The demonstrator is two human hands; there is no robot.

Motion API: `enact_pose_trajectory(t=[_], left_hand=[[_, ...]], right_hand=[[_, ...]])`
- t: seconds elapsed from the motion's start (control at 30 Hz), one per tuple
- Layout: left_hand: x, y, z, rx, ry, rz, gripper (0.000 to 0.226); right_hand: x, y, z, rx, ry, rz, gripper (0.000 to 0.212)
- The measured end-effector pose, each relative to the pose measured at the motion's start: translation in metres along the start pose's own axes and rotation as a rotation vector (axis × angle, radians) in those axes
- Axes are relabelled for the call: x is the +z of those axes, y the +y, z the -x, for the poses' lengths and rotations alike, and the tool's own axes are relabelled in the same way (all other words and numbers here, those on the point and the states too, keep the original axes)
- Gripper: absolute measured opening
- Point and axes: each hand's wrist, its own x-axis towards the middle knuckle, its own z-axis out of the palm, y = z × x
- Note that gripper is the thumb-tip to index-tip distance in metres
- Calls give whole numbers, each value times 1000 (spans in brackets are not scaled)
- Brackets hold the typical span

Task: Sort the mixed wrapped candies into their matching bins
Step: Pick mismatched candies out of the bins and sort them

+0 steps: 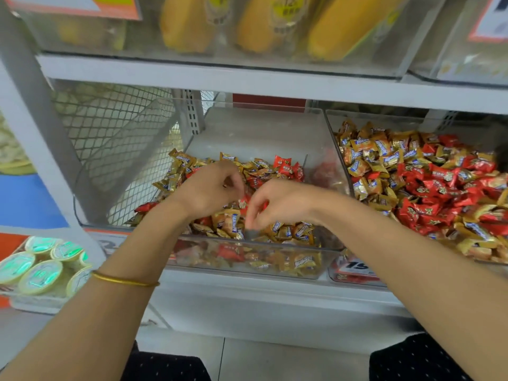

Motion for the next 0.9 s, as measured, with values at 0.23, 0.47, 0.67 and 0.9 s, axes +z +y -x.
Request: enact_pose_trajectory(t=[0.23, 0.47, 0.67, 0.9], left_hand=[[-21, -5, 13, -190, 97, 319, 14], [-30, -16, 32, -267, 77, 445, 16], [-34, -24, 39, -233, 33, 377, 22], [-47, -28, 35, -221, -26, 328, 22]], right_hand=[[30, -10, -14, -41, -134, 155, 30], [15, -2, -12, -1, 139, -43, 22], [9, -1, -15, 111, 165, -541, 28], [22, -19, -32, 95, 74, -659, 17]])
